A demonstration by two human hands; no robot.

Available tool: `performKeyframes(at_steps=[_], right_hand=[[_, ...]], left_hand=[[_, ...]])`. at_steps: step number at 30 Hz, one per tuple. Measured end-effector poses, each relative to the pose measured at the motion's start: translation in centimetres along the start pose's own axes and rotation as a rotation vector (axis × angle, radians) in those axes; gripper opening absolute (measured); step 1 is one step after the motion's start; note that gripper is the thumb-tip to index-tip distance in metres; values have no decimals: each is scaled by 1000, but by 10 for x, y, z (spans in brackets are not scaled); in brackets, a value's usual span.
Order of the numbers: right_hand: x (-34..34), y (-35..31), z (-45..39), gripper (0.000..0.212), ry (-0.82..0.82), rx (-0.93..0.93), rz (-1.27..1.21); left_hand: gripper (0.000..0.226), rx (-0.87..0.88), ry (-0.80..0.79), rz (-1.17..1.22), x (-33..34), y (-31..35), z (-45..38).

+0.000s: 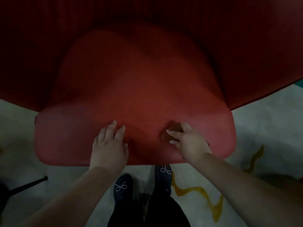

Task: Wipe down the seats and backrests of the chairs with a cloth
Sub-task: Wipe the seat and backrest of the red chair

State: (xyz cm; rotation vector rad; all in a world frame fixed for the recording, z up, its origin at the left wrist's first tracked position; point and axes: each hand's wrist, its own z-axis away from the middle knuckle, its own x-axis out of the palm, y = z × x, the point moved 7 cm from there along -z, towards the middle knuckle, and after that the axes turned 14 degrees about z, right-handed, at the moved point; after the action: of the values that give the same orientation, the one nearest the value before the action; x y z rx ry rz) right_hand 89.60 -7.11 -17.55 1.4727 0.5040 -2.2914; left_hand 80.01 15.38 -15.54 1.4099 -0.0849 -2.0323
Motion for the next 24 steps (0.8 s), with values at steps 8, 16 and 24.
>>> performKeyframes(at_steps=[8, 16, 24], right_hand=[[-94, -14, 56, 40, 233, 273, -374], [-179, -47, 91, 40, 163, 148, -422], [-244, -72, 96, 39, 173, 96, -458]], left_hand=[[62, 17, 35, -24, -80, 21, 40], [64, -12, 48, -92, -163, 32, 103], [63, -48, 128, -71, -229, 37, 137]])
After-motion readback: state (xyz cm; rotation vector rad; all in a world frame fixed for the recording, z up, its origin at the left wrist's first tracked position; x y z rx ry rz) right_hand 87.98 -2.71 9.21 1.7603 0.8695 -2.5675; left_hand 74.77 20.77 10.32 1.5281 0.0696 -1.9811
